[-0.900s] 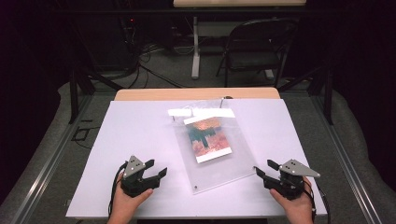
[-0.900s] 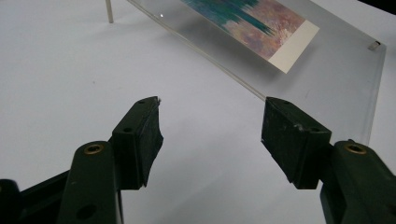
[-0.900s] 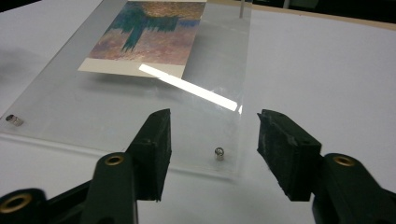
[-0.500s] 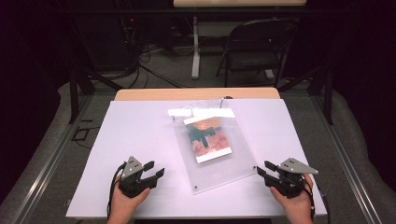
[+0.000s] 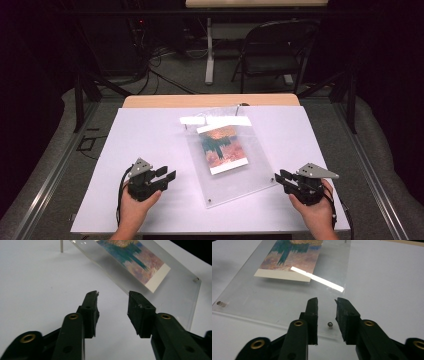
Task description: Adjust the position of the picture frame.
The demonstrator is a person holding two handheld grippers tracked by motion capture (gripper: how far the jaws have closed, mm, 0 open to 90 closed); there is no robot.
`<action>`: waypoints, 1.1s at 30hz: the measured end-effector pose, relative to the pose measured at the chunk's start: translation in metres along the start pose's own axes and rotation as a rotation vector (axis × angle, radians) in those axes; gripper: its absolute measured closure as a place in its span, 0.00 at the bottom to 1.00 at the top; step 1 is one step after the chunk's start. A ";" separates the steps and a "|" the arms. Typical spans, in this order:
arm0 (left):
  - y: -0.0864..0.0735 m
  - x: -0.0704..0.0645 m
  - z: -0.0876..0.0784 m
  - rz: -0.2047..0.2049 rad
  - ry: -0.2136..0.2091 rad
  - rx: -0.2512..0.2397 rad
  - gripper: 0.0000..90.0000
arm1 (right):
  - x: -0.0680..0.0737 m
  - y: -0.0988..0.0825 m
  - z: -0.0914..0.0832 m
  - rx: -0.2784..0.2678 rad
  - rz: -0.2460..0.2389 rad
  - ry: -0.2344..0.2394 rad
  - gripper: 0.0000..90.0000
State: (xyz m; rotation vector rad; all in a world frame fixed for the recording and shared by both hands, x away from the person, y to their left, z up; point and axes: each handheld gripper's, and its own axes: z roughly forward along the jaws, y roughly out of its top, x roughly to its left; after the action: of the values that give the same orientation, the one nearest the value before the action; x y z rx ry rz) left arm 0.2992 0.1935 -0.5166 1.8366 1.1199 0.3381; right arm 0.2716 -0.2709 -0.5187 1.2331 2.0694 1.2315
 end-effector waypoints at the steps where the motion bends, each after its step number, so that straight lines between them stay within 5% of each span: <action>1: 0.005 0.001 0.002 0.005 0.007 0.001 0.69 | -0.001 0.002 0.001 -0.006 -0.003 0.000 0.83; 11: 0.047 0.013 0.039 -0.033 0.063 0.062 1.00 | -0.013 0.023 0.023 0.013 -0.020 -0.021 1.00; 20: 0.068 0.020 0.067 -0.038 0.111 0.085 1.00 | -0.026 0.031 0.050 0.051 -0.041 -0.042 1.00; 27: 0.077 0.030 0.082 -0.080 0.126 0.088 1.00 | -0.043 0.032 0.068 0.056 0.026 -0.051 1.00; 33: 0.080 0.042 0.100 -0.101 0.159 0.110 1.00 | -0.046 0.034 0.082 0.072 0.015 -0.054 1.00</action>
State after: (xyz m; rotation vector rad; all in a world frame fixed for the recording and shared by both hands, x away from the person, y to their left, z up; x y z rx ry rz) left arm 0.4290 0.1582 -0.5133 1.8659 1.3592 0.3759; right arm 0.3702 -0.2651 -0.5348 1.3012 2.0855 1.1266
